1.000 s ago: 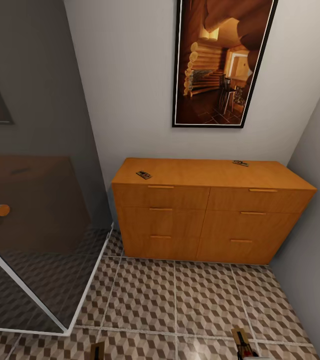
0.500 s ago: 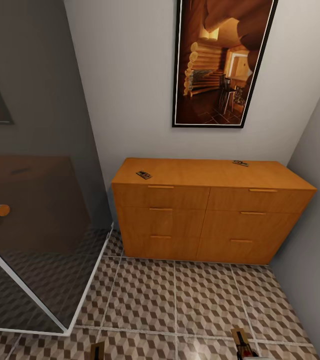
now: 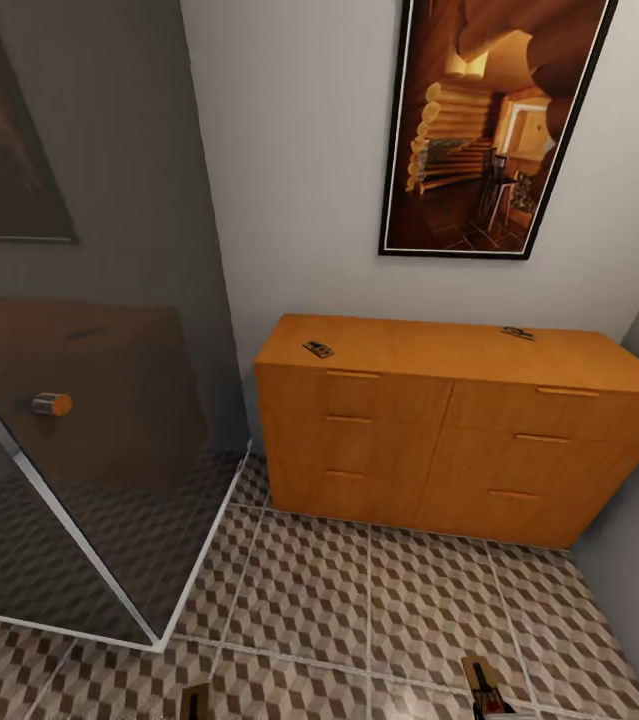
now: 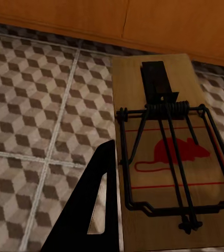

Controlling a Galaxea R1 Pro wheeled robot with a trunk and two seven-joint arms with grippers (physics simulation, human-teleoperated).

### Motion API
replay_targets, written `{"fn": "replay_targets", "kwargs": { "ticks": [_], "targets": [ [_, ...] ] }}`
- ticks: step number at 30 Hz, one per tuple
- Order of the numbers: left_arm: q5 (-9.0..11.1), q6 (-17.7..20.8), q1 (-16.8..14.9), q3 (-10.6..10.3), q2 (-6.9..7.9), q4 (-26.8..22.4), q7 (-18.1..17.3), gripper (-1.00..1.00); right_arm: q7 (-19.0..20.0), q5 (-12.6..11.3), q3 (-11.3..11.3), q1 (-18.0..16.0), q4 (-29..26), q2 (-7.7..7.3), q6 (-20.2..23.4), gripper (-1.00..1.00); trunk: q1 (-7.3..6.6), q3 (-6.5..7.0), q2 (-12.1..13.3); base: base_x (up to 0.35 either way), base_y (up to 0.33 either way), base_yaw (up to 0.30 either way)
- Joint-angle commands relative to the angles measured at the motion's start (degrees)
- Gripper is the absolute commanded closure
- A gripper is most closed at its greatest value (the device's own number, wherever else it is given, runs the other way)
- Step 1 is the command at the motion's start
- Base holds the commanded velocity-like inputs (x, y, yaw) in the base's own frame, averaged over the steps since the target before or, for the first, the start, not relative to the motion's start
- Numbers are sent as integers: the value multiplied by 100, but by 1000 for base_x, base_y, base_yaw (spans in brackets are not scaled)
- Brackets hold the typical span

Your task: Take the four mousetraps from the cabinet in the bathroom and place them on the bathroom floor. Make sure all four end up on the same floor surface, and ensure that at least two of them are either under or directly next to the same bathroom sink.

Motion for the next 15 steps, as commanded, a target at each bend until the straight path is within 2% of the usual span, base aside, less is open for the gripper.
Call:
{"fn": "replay_targets", "kwargs": {
  "ticks": [1, 15],
  "targets": [
    [-64, -26, -11, -14, -3, 24, 64, 100, -25, 43, -6, -2, 3, 1, -9, 100, 0, -5, -3, 0, 0, 266],
    [-66, -26, -11, -14, -33, 24, 61, 100, -25, 43, -6, -2, 8, 1, -8, 100, 0, -5, -3, 0, 0, 266]
  ]
}}
